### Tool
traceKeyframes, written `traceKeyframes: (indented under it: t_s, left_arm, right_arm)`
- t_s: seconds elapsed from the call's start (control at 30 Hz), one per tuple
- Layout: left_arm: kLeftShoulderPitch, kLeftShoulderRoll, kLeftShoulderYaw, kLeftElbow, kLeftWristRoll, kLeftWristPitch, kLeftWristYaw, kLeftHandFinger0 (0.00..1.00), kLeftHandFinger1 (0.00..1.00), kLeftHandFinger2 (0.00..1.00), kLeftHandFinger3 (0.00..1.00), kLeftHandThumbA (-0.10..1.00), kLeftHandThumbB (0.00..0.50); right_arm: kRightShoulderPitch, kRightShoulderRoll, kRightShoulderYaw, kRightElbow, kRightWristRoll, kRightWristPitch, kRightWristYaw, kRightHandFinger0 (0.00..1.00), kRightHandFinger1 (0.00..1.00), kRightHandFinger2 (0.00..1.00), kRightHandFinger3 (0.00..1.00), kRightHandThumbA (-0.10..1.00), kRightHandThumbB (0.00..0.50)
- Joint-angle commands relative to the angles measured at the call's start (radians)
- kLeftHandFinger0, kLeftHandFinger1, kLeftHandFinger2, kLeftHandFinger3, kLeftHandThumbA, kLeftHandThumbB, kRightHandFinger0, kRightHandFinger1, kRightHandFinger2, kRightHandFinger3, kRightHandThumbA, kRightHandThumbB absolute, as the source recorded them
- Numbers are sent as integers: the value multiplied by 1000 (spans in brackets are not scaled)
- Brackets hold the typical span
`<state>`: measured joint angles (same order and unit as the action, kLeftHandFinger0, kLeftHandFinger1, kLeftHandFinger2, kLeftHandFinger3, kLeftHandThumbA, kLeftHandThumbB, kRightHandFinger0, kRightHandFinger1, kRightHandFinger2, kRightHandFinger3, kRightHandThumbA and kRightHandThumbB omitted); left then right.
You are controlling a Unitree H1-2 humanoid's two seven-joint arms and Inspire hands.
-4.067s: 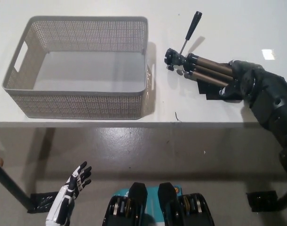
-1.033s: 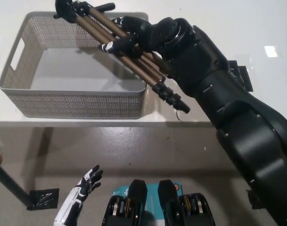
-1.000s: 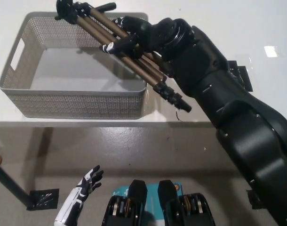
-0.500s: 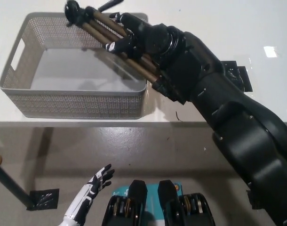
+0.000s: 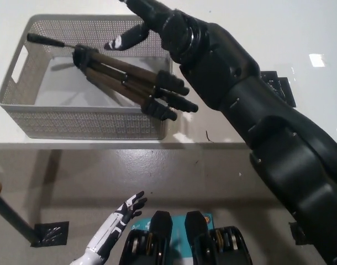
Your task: The robot uses its right hand to pick the tripod on the desk and places it into a rectangular container on the left.
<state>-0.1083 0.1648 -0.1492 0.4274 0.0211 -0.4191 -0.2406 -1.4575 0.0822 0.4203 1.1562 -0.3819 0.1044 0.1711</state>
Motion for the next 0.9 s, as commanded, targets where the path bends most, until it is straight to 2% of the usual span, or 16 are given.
traceKeyframes:
  t_s: [0.0,0.2,0.23,0.3,0.33,0.4,0.43,0.47,0.5,0.53,0.6,0.67,0.73,0.77,0.8,0.87]
  left_arm:
    - [0,-1,-9,-17,26,-23,3,1000,1000,1000,1000,1000,500]
    - [-9,-4,-15,-12,36,-35,9,1000,1000,1000,1000,1000,500]
    - [-5,-2,-14,-10,36,-34,8,1000,1000,1000,1000,1000,500]
    - [-4,-1,-9,-10,28,-35,6,1000,1000,1000,1000,1000,500]
    - [-2,0,-6,-10,24,-35,7,1000,1000,1000,1000,1000,500]
    - [9,0,-1,-22,19,-19,9,1000,1000,1000,1000,1000,500]
    - [14,3,3,-30,12,-10,8,1000,1000,1000,1000,1000,500]
    - [18,6,6,-35,9,-7,7,1000,1000,1000,1000,1000,500]
    - [18,10,9,-32,8,-11,7,1000,1000,1000,1000,1000,500]
    - [12,11,14,-24,5,-17,10,1000,1000,1000,1000,1000,500]
    - [7,12,23,-18,-2,-16,15,1000,1000,1000,1000,1000,500]
    - [5,17,29,-16,0,-8,18,1000,1000,1000,1000,1000,500]
    - [-3,19,33,-3,-14,-3,11,1000,1000,1000,1000,1000,500]
    - [-8,16,36,4,-20,-1,11,1000,1000,1000,1000,1000,500]
    - [-11,16,40,8,-22,3,14,1000,1000,1000,1000,1000,500]
    - [-9,12,44,17,-31,5,14,1000,1000,1000,1000,1000,500]
  right_arm:
    - [-67,6,-5,-72,-15,-30,-18,1000,1000,1000,1000,995,500]
    - [20,-128,-184,-441,111,-17,18,1000,1000,1000,1000,1000,500]
    - [65,-176,-234,-577,144,-17,32,1000,1000,1000,1000,1000,484]
    - [97,-206,-279,-693,175,2,51,1000,1000,1000,1000,1000,445]
    - [135,-246,-321,-817,194,47,63,1000,1000,1000,1000,1000,467]
    - [217,-335,-386,-1043,218,108,98,1000,1000,1000,1000,1000,459]
    - [264,-361,-450,-1153,289,140,110,1000,1000,1000,1000,1000,445]
    - [293,-376,-488,-1216,326,150,110,1000,1000,1000,1000,1000,436]
    - [358,-422,-563,-1337,361,163,95,1000,1000,1000,1000,1000,459]
    - [389,-446,-598,-1389,375,161,86,1000,1000,1000,1000,1000,459]
    - [475,-505,-680,-1505,396,143,69,1000,1000,1000,1000,1000,456]
    - [572,-545,-746,-1607,455,128,66,1000,1000,1000,1000,1000,403]
    - [736,-574,-833,-1723,523,51,38,1000,1000,1000,1000,1000,459]
    - [811,-577,-854,-1757,544,5,27,1000,1000,1000,1000,1000,454]
    - [934,-554,-860,-1807,559,-74,5,1000,1000,1000,1000,1000,416]
    - [1041,-518,-833,-1830,563,-130,-15,1000,1000,1000,1000,1000,435]
